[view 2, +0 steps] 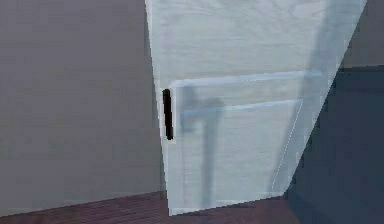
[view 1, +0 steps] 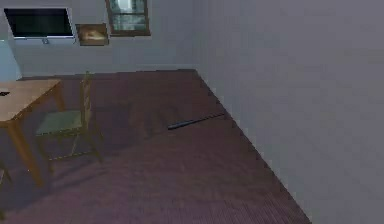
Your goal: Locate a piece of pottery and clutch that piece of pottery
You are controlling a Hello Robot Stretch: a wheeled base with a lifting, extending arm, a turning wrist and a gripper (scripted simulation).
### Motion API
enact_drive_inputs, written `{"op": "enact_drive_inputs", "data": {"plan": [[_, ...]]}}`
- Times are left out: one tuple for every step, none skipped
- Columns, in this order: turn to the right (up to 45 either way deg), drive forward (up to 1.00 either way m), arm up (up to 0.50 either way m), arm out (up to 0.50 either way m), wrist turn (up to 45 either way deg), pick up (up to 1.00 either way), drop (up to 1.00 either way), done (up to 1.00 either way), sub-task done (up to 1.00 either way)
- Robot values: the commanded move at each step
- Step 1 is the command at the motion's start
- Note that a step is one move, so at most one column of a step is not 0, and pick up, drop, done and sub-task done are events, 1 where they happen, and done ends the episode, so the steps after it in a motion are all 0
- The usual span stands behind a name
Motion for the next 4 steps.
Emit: {"op": "enact_drive_inputs", "data": {"plan": [[-45.0,0.00,0.00,0.00,0.0,0.00,0.00,0.00,0.00],[-12.0,0.00,0.00,0.00,0.0,0.00,0.00,0.00,0.00],[0.0,0.70,0.00,0.00,0.0,0.00,0.00,0.00,0.00],[-45.0,0.00,0.00,0.00,0.0,0.00,0.00,0.00,0.00]]}}
